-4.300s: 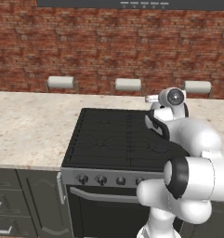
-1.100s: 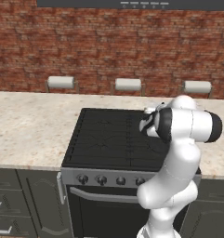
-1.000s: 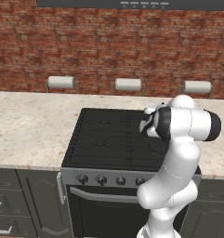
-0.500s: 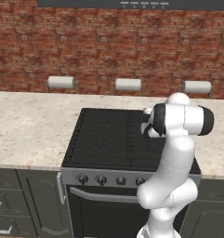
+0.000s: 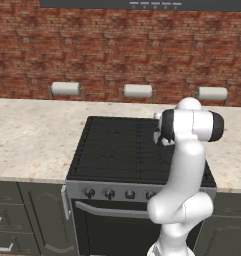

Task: Pick the kettle from the cabinet and place it on a stove burner. Then pick the pot from the counter and place it on another stove burner. Finally, turn both burners on.

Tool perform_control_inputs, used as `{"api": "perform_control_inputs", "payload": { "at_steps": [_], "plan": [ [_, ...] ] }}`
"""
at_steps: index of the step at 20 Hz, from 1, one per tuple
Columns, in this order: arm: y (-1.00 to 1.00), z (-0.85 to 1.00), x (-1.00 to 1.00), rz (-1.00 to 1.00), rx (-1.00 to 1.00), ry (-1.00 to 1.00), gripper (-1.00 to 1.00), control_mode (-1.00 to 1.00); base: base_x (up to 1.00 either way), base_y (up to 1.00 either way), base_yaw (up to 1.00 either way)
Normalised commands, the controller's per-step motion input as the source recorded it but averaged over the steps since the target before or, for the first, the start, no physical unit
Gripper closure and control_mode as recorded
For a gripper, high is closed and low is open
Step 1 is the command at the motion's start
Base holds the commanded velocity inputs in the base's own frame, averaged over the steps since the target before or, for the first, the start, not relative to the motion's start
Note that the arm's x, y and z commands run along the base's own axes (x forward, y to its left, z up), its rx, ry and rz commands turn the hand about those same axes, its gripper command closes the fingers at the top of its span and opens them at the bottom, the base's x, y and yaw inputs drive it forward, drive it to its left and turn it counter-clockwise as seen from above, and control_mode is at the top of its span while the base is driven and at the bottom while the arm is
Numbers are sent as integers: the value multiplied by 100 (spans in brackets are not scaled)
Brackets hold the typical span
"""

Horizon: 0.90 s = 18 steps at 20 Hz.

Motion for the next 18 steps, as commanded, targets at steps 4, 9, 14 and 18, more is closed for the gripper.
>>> {"api": "perform_control_inputs", "payload": {
  "at_steps": [4,9,14,18],
  "plan": [
    [-11,-18,21,0,2,0,100,-100,0,0,0],
    [-11,-22,1,0,2,-2,100,-100,0,0,0],
    [-8,-20,1,0,3,-1,100,-100,0,0,0],
    [-5,-21,7,0,2,0,100,-100,0,0,0]
  ]
}}
